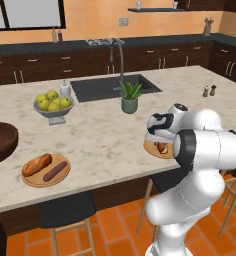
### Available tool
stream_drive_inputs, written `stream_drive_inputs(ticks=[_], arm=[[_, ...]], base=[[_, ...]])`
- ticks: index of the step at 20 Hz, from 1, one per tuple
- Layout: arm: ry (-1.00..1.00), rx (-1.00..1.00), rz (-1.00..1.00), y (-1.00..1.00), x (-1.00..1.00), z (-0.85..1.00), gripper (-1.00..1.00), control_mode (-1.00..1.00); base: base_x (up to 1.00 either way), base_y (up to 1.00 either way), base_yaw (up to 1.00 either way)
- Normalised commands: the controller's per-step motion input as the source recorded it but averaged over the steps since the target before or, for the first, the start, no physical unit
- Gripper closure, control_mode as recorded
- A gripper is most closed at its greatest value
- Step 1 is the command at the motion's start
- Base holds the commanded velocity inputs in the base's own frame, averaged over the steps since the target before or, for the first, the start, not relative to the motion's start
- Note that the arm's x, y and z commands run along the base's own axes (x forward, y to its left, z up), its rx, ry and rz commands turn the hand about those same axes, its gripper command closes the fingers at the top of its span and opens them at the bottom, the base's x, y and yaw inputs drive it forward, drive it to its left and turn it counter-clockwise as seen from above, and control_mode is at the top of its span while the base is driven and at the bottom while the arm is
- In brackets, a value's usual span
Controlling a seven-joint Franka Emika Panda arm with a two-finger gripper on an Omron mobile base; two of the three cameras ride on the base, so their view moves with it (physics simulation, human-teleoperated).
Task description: Place one bun and one sausage from the bowl on each plate.
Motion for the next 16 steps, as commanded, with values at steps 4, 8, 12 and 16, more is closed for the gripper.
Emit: stream_drive_inputs(ticks=[4, 8, 12, 16], arm=[[-0.05, 0.0, 0.0, -0.02, 0.21, -0.42, 1.0, -1.0], [-0.01, 0.0, 0.0, -0.04, 0.4, -0.23, -1.0, -1.0], [-0.02, 0.0, 0.0, -0.27, 0.4, -0.02, -1.0, -1.0], [-0.09, -0.07, 0.0, -0.37, -0.14, 0.0, -1.0, -1.0]], base=[[0.0, 0.0, 0.0], [0.0, 0.0, 0.0], [0.0, 0.0, 0.0], [0.0, 0.0, 0.0]])
